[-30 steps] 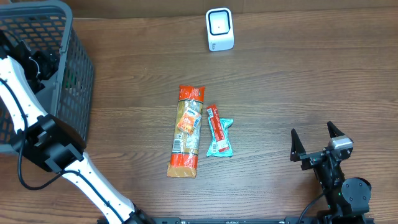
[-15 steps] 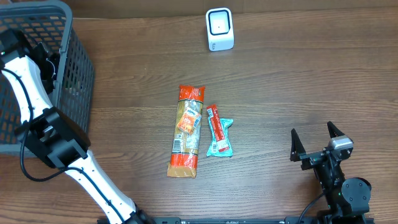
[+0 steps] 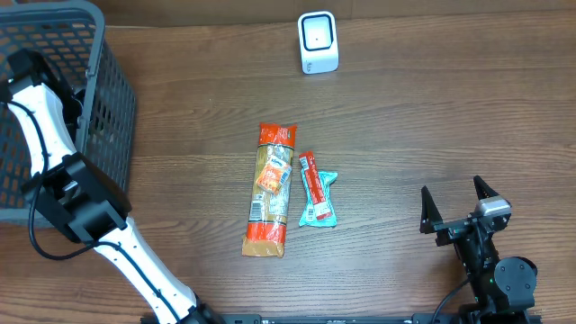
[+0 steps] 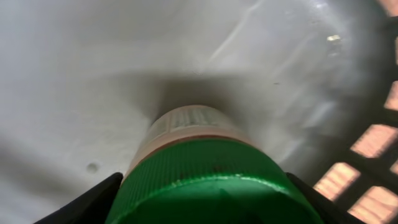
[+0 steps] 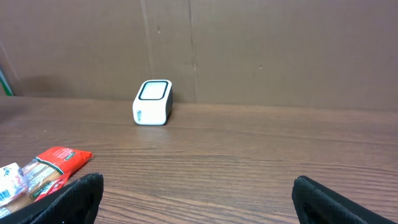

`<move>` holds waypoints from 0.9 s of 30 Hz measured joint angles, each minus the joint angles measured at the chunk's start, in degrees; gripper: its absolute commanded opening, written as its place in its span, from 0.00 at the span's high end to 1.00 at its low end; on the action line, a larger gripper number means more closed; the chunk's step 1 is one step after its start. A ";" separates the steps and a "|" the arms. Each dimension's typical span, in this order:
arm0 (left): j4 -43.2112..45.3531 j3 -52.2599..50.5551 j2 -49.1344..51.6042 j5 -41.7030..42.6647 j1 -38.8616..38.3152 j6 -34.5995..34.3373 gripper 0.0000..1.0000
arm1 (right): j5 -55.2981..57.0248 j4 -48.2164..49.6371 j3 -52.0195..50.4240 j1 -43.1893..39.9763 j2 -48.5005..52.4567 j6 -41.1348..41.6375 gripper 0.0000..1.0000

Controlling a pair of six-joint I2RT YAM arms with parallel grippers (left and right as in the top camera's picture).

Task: Scan the item barcode
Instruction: 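Lower the left gripper into the basket and grasp the green-capped jar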

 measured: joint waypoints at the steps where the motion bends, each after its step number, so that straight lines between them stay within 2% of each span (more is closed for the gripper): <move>1: -0.44 0.00 0.00 -1.05 0.00 -0.59 0.26 | 0.00 0.00 0.00 0.00 0.00 0.00 0.00; 9: -2.54 -0.11 0.00 -5.84 0.83 -4.28 0.20 | -0.02 0.00 0.00 0.00 -0.02 0.00 0.00; 10: -2.62 -0.11 0.00 -6.05 0.83 -4.46 0.22 | -0.02 0.02 0.00 0.00 0.00 -0.02 0.00; 12: -2.84 -0.11 0.00 -6.56 1.07 -5.16 0.32 | 0.00 0.00 0.00 0.00 0.00 0.02 0.00; 15: -3.54 -0.09 0.00 -7.17 1.09 -5.27 0.39 | -0.02 -0.02 0.00 0.00 0.00 0.00 0.00; 22: -9.62 4.74 0.50 -7.61 1.14 -5.25 0.41 | 0.00 0.00 0.00 0.00 0.00 0.02 0.00; 27: -17.25 16.63 0.85 -7.58 1.14 -5.25 0.43 | -0.02 0.02 0.00 0.00 0.00 0.00 0.00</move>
